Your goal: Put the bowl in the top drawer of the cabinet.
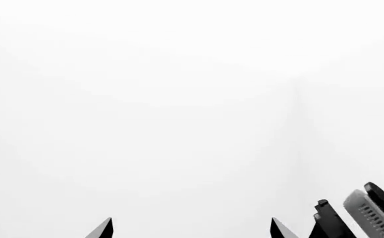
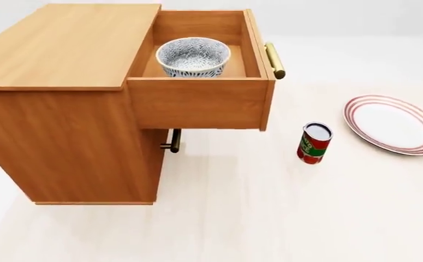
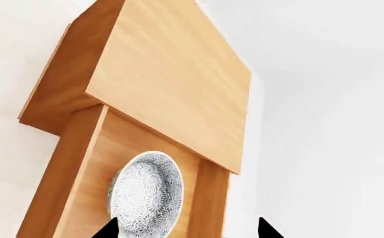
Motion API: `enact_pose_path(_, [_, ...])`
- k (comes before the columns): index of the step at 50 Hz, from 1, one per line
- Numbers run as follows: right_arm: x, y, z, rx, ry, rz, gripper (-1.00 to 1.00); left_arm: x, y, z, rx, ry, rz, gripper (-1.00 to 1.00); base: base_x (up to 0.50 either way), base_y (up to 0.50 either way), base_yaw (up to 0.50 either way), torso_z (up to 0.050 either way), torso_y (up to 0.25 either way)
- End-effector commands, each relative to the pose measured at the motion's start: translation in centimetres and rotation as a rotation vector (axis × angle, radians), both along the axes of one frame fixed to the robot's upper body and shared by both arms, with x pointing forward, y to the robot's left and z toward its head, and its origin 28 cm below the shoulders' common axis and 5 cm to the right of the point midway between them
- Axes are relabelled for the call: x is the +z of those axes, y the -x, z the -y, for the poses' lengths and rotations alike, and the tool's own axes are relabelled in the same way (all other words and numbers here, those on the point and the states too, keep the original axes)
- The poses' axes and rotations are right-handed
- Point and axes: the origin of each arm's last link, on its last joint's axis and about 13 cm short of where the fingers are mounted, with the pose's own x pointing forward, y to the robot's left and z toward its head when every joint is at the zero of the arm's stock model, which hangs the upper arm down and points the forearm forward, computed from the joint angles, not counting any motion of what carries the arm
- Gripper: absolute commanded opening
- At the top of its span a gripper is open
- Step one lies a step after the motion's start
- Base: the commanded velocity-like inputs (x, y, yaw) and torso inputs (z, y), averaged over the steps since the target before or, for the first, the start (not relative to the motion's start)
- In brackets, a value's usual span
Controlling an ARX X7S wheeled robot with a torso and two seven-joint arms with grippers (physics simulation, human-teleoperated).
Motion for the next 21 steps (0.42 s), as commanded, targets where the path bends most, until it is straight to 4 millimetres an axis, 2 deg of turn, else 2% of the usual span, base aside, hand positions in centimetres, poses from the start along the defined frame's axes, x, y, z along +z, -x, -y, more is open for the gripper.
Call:
enact_pose_path(1, [-1.5,2.5,1.7,0.04,-0.123,0.071,1.0,0.0,0.0,0.0,-0.025,0.005,-0.011,1.0,0.0,0.0,0.0,-0.003,0.223])
enact_pose_path(8, [-3.0,3.9,2.8,0.041,-0.206,0.109,1.0,0.0,0.0,0.0,-0.033,0.01,-0.012,1.0,0.0,0.0,0.0,-0.003,0.223])
enact_pose_path(21, [-6.5,7.7,5.7,-0.026,-0.37,0.177,1.0,0.0,0.0,0.1,-0.029,0.037,-0.028,1.0,0.0,0.0,0.0,-0.004,0.223])
